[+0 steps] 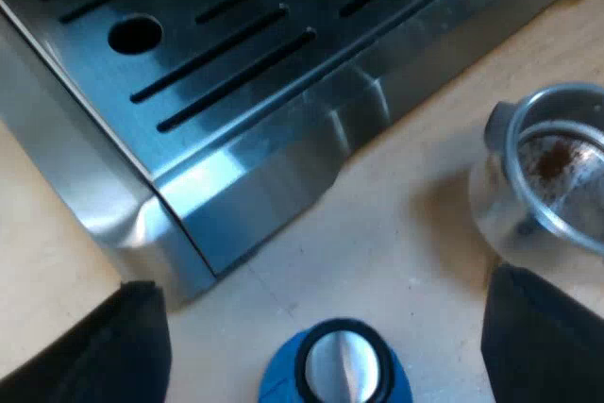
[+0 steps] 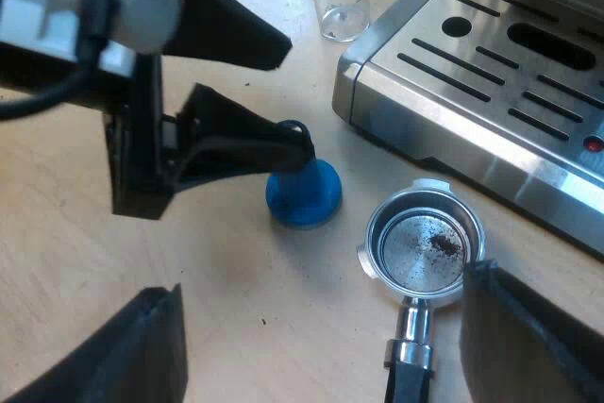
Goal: Grind coffee beans and then tamp
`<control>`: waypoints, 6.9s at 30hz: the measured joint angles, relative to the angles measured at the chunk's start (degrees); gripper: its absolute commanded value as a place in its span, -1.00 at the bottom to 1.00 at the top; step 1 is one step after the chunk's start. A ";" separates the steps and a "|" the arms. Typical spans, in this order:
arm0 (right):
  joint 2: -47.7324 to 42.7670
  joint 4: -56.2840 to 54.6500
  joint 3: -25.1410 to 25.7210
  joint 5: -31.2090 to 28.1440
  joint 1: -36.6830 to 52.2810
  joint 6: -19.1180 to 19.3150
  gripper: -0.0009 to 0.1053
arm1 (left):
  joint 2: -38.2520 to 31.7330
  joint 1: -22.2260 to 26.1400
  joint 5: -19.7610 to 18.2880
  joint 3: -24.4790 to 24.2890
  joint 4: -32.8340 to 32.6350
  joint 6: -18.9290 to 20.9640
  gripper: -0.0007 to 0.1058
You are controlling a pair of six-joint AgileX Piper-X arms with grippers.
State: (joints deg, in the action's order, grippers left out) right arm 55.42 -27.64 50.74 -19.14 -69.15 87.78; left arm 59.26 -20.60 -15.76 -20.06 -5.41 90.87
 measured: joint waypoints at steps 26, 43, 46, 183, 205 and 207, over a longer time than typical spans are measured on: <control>0.00 0.00 0.00 0.00 0.00 0.00 0.21 | 12.91 0.00 -0.40 0.00 5.97 0.00 -0.71; 0.00 0.00 0.00 0.00 0.00 0.00 0.21 | 1.69 0.00 -1.67 0.00 -3.02 0.00 -0.92; 0.00 0.00 0.00 0.00 0.00 0.00 0.21 | -2.39 0.00 -2.04 0.00 -6.67 0.00 -0.92; -11.20 1.34 -14.53 8.94 8.95 0.43 0.21 | 13.54 -19.51 5.52 -19.97 -12.07 -2.56 -0.92; -11.20 1.34 -14.53 8.94 8.95 0.43 0.21 | 13.54 -19.51 6.37 -19.79 -14.05 -2.56 -0.92; -11.20 1.34 -14.53 8.94 8.95 0.43 0.21 | 13.54 -19.51 6.37 -19.58 -14.01 -2.56 -0.92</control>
State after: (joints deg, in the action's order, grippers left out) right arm 44.22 -26.30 36.21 -10.21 -60.20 88.21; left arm 72.80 -40.11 -9.40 -39.64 -19.42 88.31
